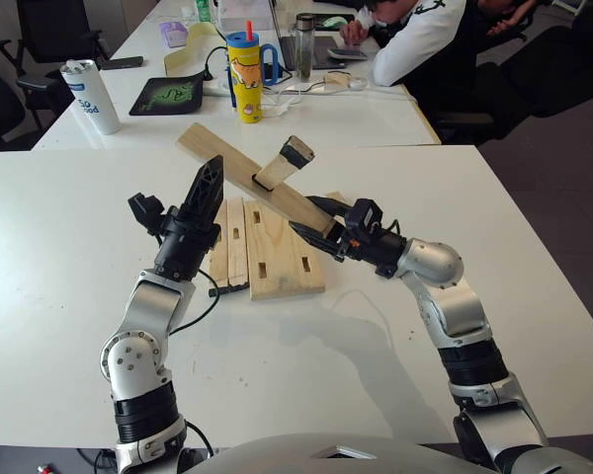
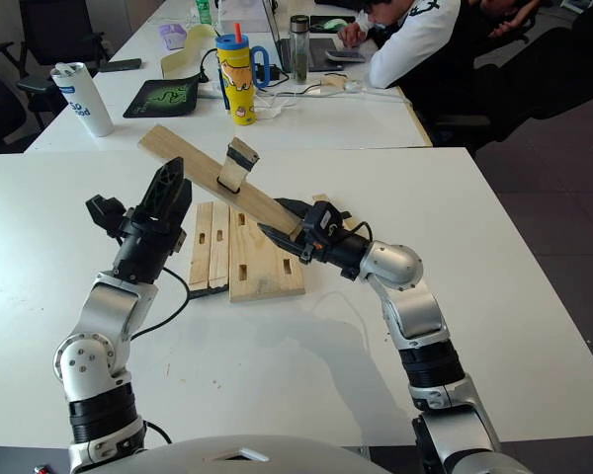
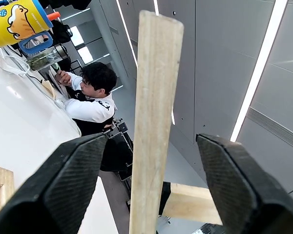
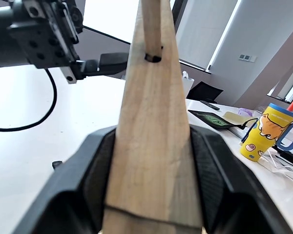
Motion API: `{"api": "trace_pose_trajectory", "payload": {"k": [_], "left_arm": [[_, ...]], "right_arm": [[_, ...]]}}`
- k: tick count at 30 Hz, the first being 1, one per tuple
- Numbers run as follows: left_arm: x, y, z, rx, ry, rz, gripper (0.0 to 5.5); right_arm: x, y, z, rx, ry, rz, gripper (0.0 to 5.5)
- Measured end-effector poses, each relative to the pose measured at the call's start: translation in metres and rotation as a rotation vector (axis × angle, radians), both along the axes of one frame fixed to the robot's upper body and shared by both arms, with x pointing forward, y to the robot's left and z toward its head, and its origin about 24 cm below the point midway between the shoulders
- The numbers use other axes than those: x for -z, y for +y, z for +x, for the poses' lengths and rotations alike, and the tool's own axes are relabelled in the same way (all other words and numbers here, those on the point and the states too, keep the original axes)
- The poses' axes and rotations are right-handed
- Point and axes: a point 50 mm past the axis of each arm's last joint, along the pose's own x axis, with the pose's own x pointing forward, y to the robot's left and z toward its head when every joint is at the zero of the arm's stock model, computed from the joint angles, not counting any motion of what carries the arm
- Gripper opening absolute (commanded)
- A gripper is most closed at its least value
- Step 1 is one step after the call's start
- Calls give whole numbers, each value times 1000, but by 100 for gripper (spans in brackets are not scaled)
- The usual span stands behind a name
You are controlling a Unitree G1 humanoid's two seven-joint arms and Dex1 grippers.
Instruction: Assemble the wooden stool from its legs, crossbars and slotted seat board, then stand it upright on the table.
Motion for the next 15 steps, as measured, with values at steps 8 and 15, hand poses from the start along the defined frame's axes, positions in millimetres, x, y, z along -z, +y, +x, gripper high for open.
{"api": "trace_pose_trajectory", "payload": {"k": [8, 15], "left_arm": [[-7, 4, -2, -28, -40, 10, 215], [-8, 4, -3, -45, -51, 14, 122]], "right_arm": [[8, -2, -6, -61, 16, -50, 207], [5, -2, -10, -111, 37, -49, 207]]}}
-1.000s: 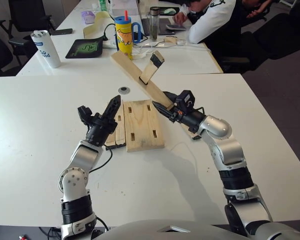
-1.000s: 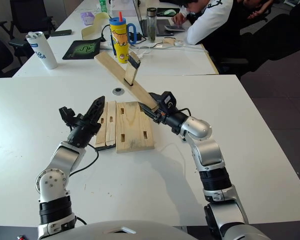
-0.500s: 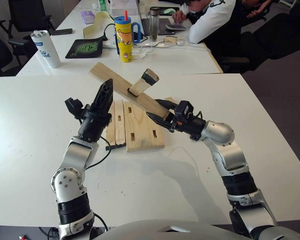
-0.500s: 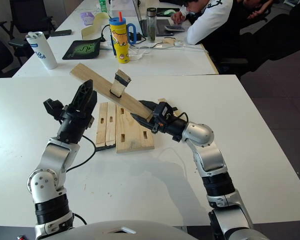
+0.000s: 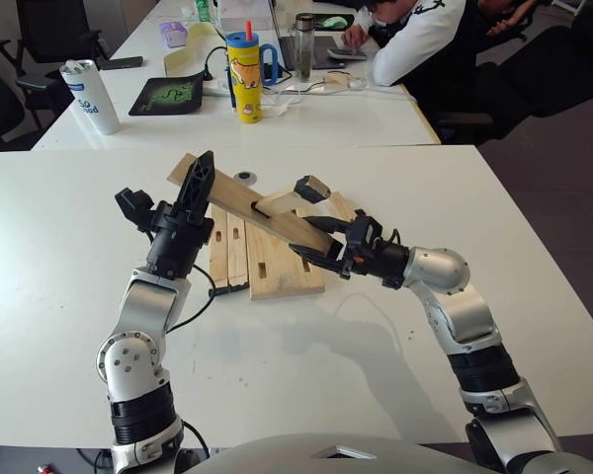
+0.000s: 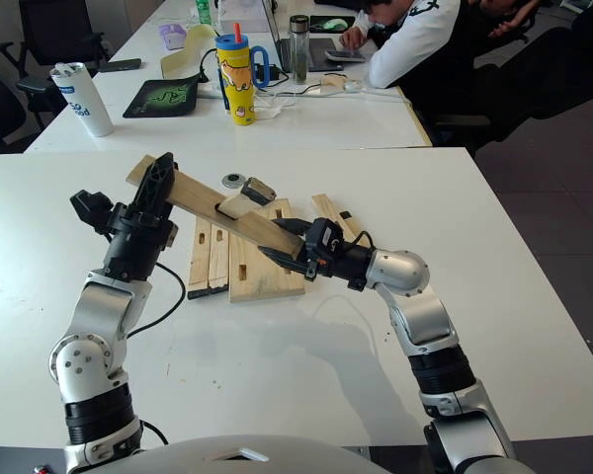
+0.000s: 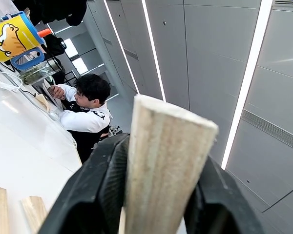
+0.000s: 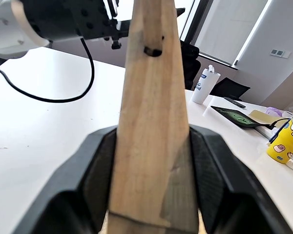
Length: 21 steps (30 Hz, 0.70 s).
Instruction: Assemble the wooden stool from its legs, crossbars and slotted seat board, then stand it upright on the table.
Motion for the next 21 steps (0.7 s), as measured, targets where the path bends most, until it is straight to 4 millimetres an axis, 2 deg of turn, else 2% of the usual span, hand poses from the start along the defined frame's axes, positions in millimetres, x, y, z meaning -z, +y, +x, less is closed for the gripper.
{"api": "trace_pose_trajectory", "payload": {"k": [6, 7, 12, 17, 21], "left_arm": [[5, 4, 2, -45, 37, 25, 107], [7, 5, 4, -53, 50, 30, 106], [16, 19, 8, -153, 110, 27, 103], [22, 30, 11, -230, 143, 27, 103], [22, 42, 15, -304, 147, -2, 103]], "right_arm": [[0, 1, 0, -1, 42, 15, 207], [1, 1, 0, 0, 56, 11, 243], [3, -2, -2, -34, 108, -24, 319], [15, -8, -3, -89, 126, -192, 326], [46, -17, -1, -105, 135, -443, 326]]}}
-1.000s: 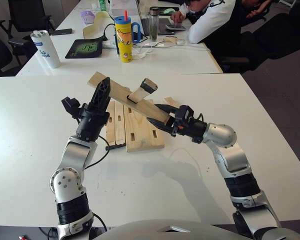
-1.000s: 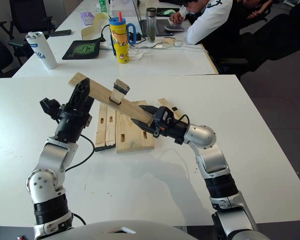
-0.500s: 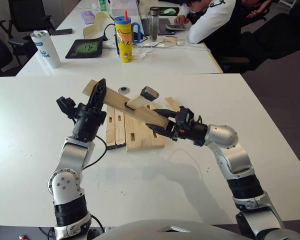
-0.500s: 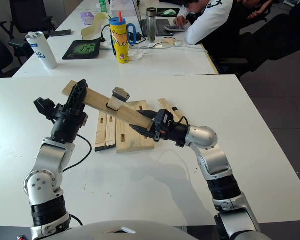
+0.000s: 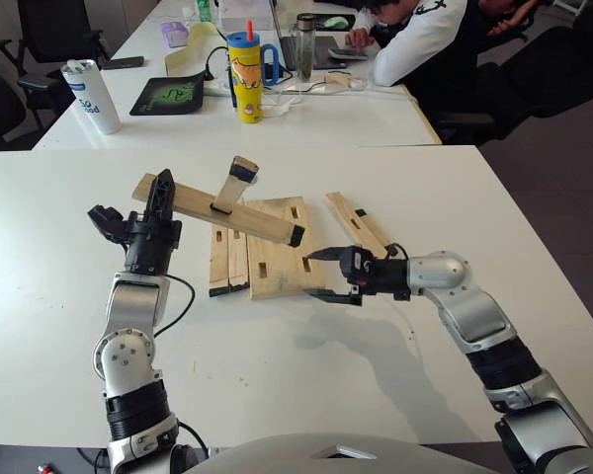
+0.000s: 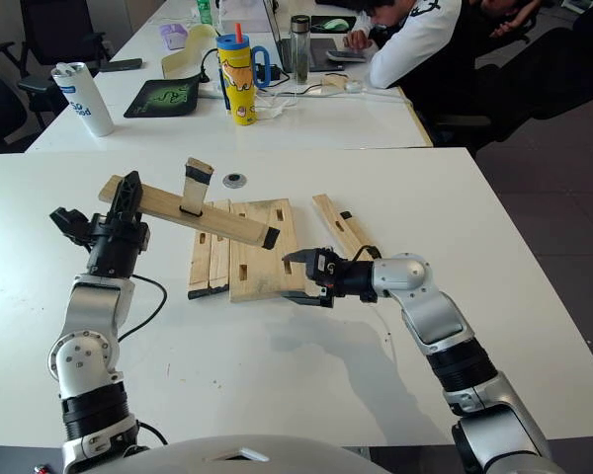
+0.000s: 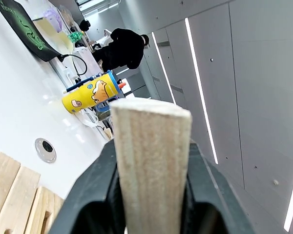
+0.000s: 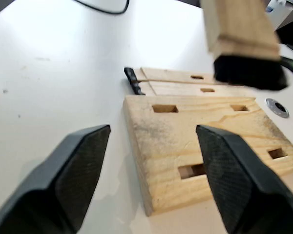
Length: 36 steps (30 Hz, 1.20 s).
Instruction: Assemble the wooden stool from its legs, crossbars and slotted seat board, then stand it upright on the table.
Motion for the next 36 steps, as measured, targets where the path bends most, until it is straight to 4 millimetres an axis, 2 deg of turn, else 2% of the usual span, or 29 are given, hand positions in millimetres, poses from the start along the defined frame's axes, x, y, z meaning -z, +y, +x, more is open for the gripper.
{"api": "trace_pose_trajectory", "payload": {"k": [3, 7, 10, 14, 20, 26, 31, 36], "left_arm": [[1, 2, 2, -7, 5, -5, 103], [3, 2, 5, -3, 14, -10, 103], [3, 2, 6, -6, 19, -3, 103], [5, 2, 6, -11, 27, 11, 103], [14, 2, 11, -50, 97, 158, 103], [30, 13, 18, -166, 195, 296, 103], [24, 13, 25, -210, 162, 377, 103], [23, 4, 27, -222, 138, 444, 103]], "right_arm": [[13, 5, 4, -8, -5, -64, 326], [27, 25, 16, 23, -41, -91, 326], [34, 33, 22, 53, -54, -106, 326], [38, 39, 30, 148, -38, -100, 326], [41, 44, 35, 312, 5, -41, 326], [42, 52, 33, 338, 19, -7, 326], [42, 54, 33, 350, 20, 1, 326], [43, 55, 33, 358, 21, 5, 326]]}}
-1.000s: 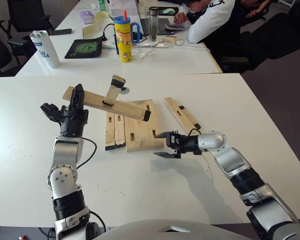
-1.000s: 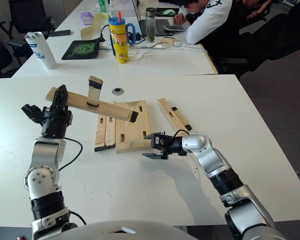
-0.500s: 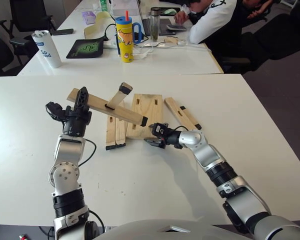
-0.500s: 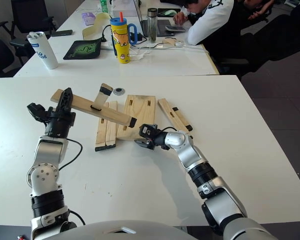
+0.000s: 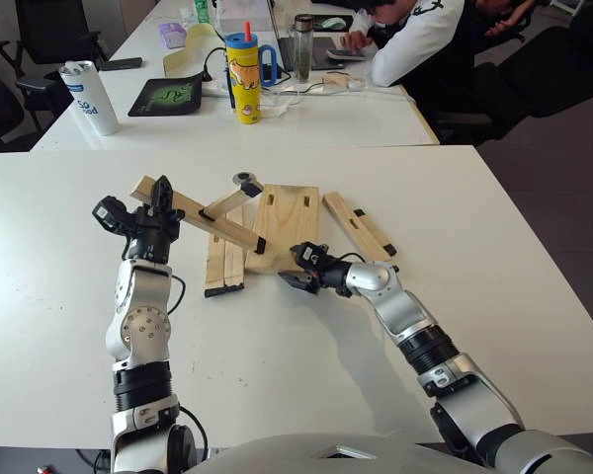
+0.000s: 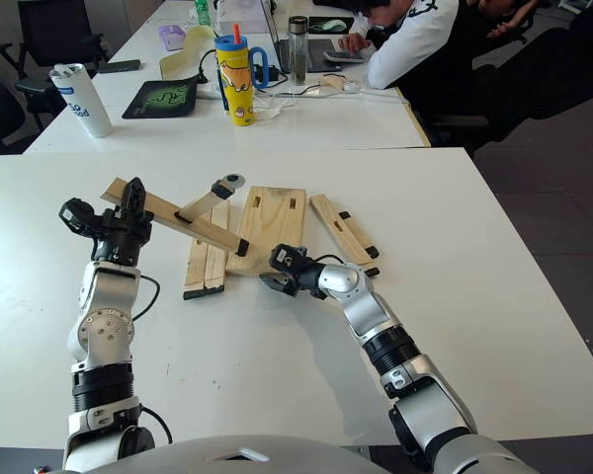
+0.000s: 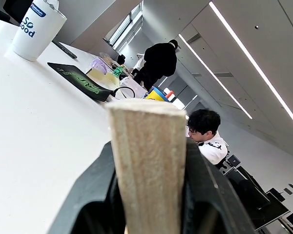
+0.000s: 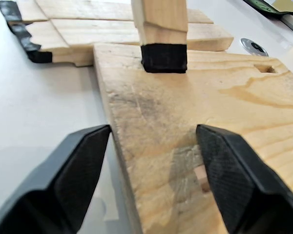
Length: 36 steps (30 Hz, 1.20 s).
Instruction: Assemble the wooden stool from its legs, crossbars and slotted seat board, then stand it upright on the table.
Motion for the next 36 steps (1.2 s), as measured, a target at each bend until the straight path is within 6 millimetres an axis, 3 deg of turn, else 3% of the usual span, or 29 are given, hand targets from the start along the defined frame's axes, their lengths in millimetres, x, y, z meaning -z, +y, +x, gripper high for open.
{"api": "trace_pose_trajectory", "payload": {"k": [15, 26, 34, 36], "left_arm": [[-30, -51, -4, 8, 26, 339, 103], [-32, -73, -7, 37, 9, 460, 103], [-23, -85, -9, 103, 5, 552, 103], [-24, -87, -9, 110, -2, 568, 148]], "right_arm": [[1, 0, 0, 16, -3, -6, 326], [0, 2, -2, 13, -12, 11, 326], [-2, 10, -6, -14, -24, 76, 326], [-2, 10, -6, -16, -26, 78, 326]]}}
